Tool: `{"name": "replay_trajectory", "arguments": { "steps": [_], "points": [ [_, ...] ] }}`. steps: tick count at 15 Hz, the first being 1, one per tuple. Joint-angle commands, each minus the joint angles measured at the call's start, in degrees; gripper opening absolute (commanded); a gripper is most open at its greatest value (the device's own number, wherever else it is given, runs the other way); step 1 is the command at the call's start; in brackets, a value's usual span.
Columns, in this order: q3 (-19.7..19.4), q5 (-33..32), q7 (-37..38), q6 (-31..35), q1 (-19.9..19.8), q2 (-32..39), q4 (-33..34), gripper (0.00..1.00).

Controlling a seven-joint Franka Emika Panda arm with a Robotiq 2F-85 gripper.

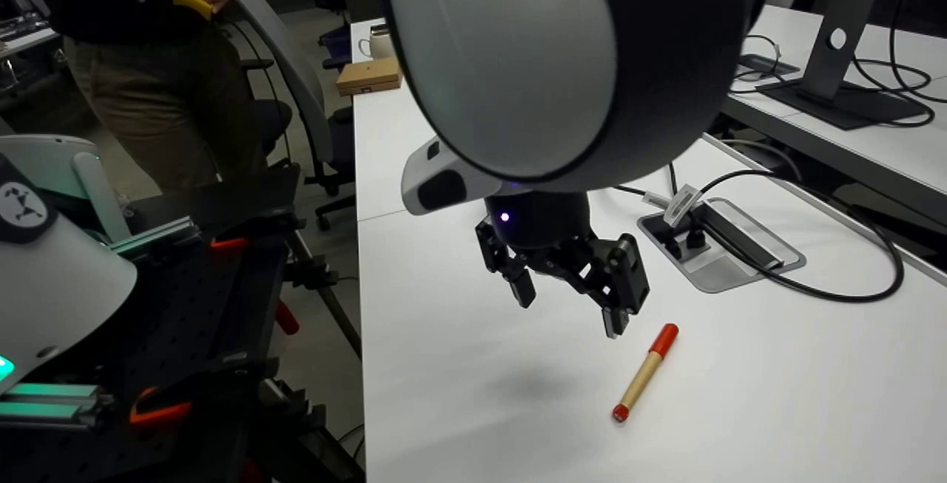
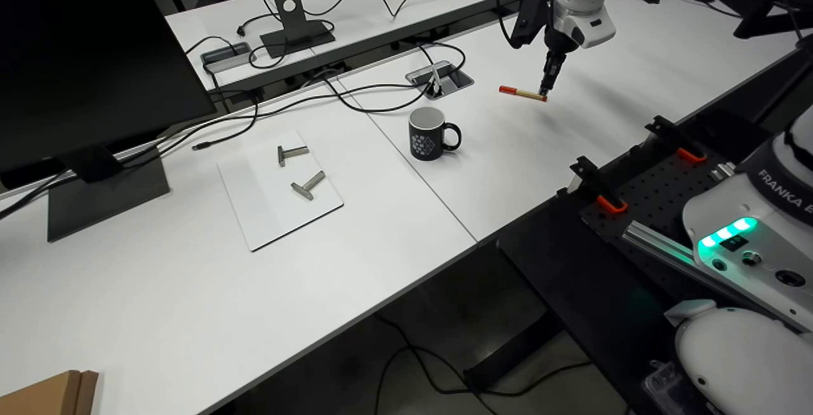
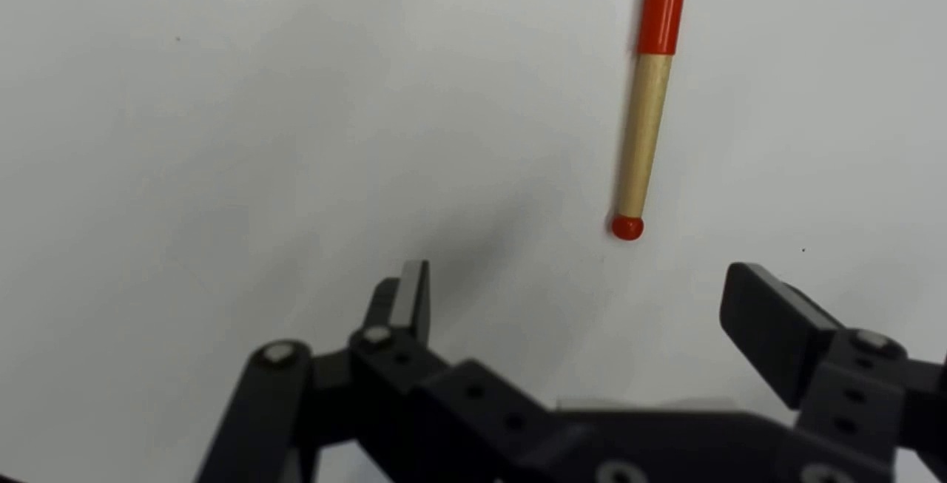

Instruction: Put the pen inside the mug cup

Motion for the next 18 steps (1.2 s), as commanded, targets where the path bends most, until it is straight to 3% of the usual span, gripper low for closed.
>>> {"name": "replay_trajectory", "arguments": {
  "steps": [1, 2, 3, 10, 18],
  "points": [
    [4.1, -7.9, -1.2, 0.3, -3.2, -1.1, 1.0, 1.0],
    [4.6, -9.5, -0.7, 0.3, -3.3, -1.2, 1.2, 1.0],
    [3.4, -6.0, -4.9, 0.3, -2.6, -1.0, 0.7, 1.0],
    [4.4, -5.9, 0.4, 0.3, -4.7, -0.9, 0.8, 1.0],
    [4.4, -5.8, -0.4, -0.1, -4.9, -0.1, 0.7, 1.0]
  ]
}}
